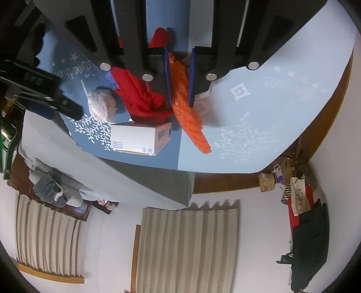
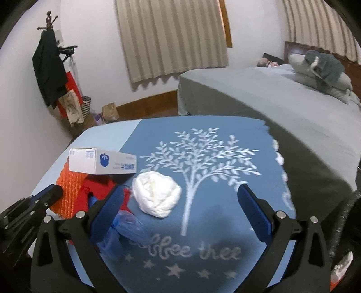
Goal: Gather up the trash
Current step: 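Grasp the orange mesh with the left tool while the right tool grasps the white plastic ball, then carry the orange mesh and white ball over the bin and open both tools, then move both open tools back over the table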
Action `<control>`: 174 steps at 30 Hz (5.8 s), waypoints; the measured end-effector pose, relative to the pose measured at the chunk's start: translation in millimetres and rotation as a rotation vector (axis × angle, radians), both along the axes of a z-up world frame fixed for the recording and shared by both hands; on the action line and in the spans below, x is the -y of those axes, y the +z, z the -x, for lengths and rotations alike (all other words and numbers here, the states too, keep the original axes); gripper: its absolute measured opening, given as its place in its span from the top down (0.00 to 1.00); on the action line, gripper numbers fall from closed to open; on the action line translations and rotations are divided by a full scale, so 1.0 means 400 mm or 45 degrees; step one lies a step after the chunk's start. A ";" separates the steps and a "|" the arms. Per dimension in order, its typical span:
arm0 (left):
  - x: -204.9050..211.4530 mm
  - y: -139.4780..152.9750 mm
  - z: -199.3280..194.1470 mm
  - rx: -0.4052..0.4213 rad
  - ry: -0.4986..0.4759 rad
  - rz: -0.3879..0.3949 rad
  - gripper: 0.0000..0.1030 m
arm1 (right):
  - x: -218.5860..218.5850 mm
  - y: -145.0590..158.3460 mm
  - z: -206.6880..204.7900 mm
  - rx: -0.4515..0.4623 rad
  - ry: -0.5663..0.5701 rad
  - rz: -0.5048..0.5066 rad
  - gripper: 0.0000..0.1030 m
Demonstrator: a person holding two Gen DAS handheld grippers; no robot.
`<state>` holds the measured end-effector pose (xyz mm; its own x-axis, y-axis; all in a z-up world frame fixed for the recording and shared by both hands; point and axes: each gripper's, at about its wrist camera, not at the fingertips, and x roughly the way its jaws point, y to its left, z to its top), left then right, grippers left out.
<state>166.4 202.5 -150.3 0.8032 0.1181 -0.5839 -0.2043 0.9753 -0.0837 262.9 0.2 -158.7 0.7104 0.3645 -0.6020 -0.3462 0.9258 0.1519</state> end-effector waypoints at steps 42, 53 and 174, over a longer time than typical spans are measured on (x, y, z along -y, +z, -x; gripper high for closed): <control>0.031 0.041 0.011 0.071 -0.027 0.004 0.89 | 0.022 0.019 0.058 -0.104 0.103 -0.005 0.66; 0.116 0.106 0.104 0.128 -0.082 -0.039 0.89 | 0.077 0.079 0.122 -0.055 0.080 -0.041 0.66; 0.056 0.069 0.064 0.056 -0.042 -0.091 0.13 | 0.259 0.097 0.218 0.094 -0.182 -0.003 0.05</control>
